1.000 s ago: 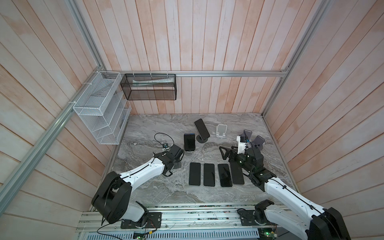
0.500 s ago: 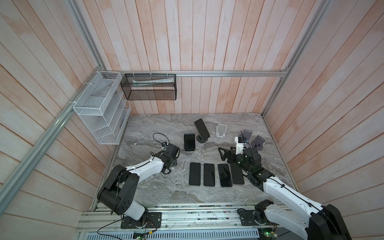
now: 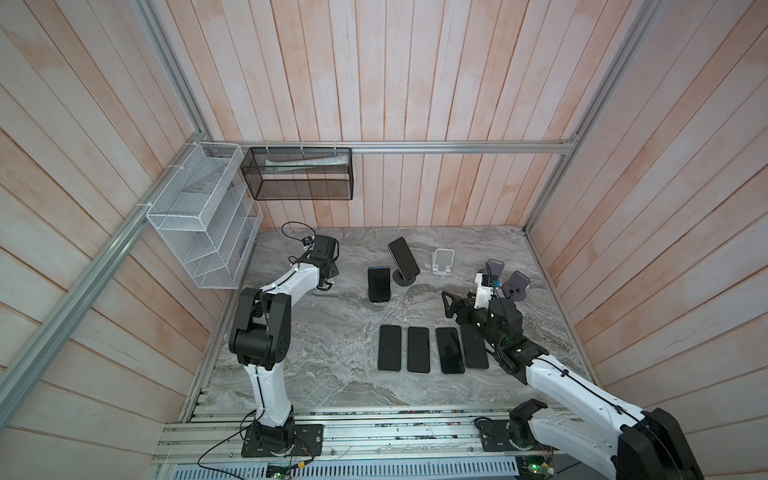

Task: Remove the phone from the phone stand
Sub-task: 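Move the left gripper toward the blue-framed phone on the dark round stand, then lower the left gripper onto the blue-framed phone's top edge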

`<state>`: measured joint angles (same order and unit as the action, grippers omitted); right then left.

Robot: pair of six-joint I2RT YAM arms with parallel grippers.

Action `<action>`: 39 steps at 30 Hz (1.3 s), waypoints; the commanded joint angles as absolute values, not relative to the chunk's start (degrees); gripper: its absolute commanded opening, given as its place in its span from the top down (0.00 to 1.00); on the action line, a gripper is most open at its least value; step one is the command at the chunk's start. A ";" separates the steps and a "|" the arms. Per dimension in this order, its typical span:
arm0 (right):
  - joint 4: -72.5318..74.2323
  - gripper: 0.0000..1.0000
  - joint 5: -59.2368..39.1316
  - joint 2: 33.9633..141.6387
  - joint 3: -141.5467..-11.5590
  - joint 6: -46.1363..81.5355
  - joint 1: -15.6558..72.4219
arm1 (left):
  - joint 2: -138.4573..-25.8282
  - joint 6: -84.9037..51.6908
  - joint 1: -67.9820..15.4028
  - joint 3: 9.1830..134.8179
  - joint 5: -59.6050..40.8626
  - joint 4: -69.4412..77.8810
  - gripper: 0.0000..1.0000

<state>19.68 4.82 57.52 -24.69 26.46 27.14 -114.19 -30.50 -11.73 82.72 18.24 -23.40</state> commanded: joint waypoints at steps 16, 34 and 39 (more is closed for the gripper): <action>22.28 0.05 9.15 56.09 -22.45 28.65 27.24 | -118.74 -25.35 -9.45 84.50 14.99 -26.48 0.03; 21.96 0.14 4.85 58.39 -23.51 27.95 27.58 | -84.26 -29.39 -22.86 71.92 17.97 -31.32 0.03; 21.71 0.09 5.64 58.06 -23.32 28.48 27.75 | -85.70 -34.95 -35.45 72.31 28.63 -31.11 0.00</action>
<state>21.41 5.89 58.28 -23.11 28.45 27.35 -84.36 -31.33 -31.29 72.86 20.95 -30.72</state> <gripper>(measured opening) 0.907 0.999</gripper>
